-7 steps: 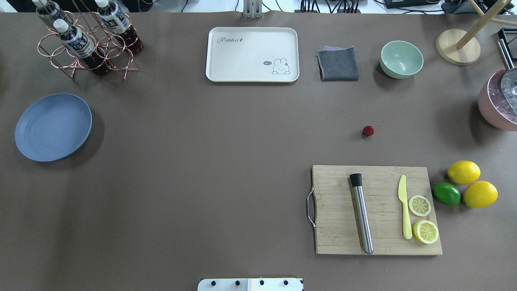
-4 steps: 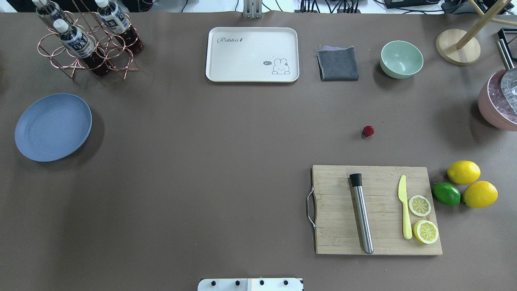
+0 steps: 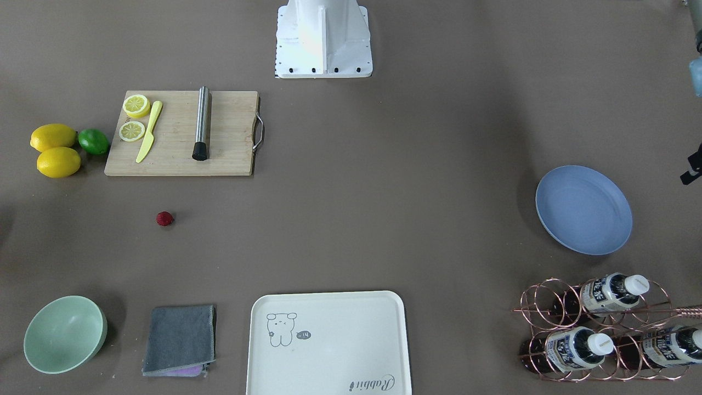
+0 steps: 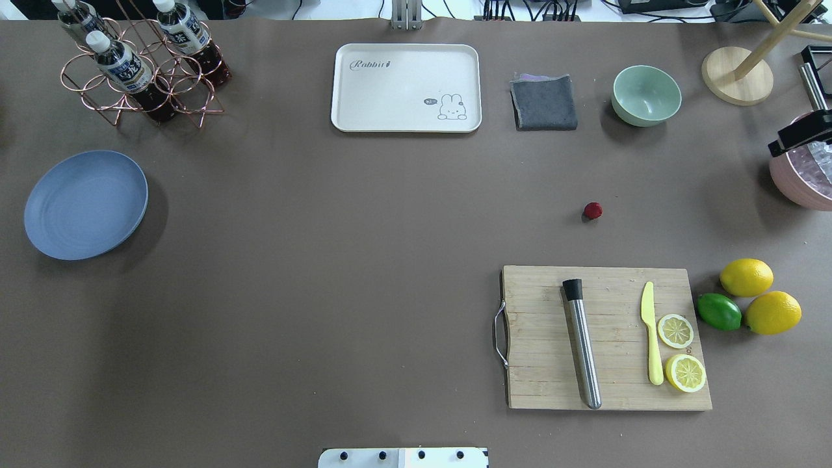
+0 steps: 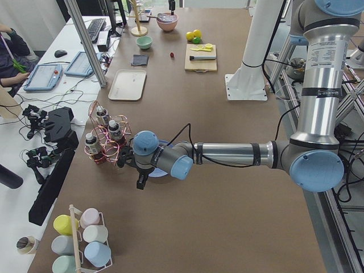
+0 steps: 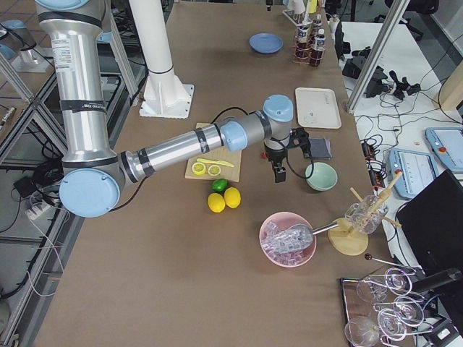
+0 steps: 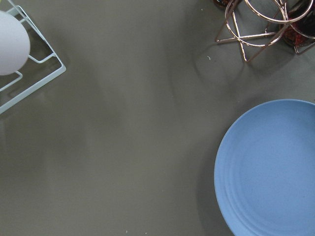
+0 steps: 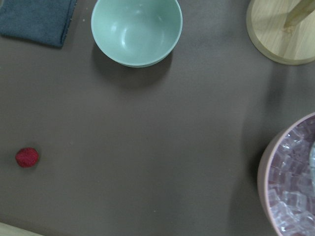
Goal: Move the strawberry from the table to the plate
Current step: 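Raise the right gripper above the strawberry while the left gripper reaches the blue plate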
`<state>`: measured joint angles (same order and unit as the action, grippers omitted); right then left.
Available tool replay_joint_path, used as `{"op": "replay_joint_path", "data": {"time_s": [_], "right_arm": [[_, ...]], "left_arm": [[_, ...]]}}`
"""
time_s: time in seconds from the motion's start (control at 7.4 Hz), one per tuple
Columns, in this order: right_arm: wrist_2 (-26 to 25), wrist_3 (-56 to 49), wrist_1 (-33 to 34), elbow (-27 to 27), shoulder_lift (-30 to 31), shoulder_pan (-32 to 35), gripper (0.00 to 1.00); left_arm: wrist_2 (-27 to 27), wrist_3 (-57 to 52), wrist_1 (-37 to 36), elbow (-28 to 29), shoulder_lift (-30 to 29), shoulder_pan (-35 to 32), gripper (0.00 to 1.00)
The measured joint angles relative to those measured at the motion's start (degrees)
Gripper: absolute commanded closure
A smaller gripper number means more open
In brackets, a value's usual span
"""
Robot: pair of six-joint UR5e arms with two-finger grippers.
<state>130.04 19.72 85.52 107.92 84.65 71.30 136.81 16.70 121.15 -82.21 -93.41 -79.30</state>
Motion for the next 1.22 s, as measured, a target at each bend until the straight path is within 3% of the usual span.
{"op": "replay_joint_path", "data": {"time_s": [0.41,0.54,1.22], "right_arm": [[-4.2,11.6,-4.1,1.1,-2.9,-7.0,0.00],[-4.8,12.3,-4.3,1.2,-3.3,-7.8,0.00],[-6.7,12.6,-4.4,1.1,-4.3,-9.1,0.00]], "left_arm": [[-0.6,7.7,8.2,9.2,-5.2,6.9,0.03],[-0.7,8.8,8.7,10.6,-6.1,8.0,0.12],[-0.5,9.6,15.3,16.0,-6.2,9.8,0.20]]}}
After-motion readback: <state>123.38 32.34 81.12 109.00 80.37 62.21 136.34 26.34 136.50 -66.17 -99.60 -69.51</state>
